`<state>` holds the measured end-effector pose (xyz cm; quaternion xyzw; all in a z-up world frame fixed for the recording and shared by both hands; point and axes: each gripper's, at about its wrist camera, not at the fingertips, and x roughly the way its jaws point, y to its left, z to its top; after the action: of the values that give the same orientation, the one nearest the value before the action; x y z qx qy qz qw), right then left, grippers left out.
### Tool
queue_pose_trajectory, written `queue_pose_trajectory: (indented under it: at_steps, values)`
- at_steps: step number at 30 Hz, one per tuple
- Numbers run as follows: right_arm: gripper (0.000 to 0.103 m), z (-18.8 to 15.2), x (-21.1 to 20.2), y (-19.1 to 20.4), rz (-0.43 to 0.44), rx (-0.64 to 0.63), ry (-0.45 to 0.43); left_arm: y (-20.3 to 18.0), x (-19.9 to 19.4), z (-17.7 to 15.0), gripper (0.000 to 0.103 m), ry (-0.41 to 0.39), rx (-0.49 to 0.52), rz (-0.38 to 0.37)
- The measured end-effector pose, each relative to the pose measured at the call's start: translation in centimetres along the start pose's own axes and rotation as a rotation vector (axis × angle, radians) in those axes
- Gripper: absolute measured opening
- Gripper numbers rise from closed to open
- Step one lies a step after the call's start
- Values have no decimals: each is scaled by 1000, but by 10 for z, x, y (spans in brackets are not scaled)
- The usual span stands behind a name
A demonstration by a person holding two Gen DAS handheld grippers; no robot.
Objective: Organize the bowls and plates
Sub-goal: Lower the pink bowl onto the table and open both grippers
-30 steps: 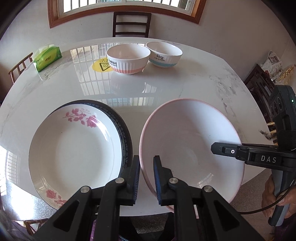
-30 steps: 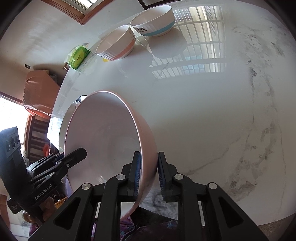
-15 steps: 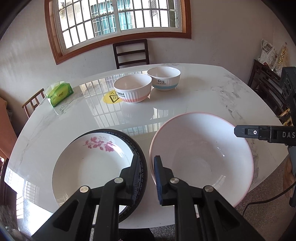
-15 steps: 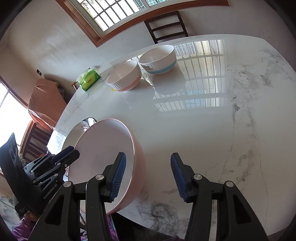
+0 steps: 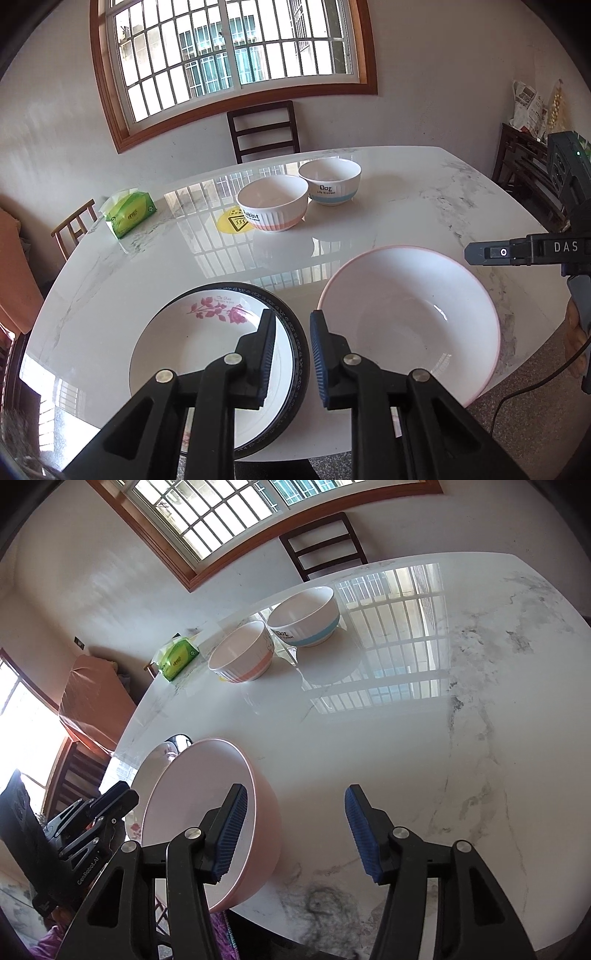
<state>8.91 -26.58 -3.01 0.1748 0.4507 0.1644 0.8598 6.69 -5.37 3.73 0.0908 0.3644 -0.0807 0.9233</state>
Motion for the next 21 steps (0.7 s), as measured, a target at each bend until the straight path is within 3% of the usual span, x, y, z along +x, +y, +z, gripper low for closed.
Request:
queue_pose_trajectory:
  at_steps: [16,21]
  values:
    - [53,33,11,51,87,-15,23,22,19,30,20,6,-40,-27]
    - [53,55,22,65,88,-5,46,34,31,54,20,-55,-37,41]
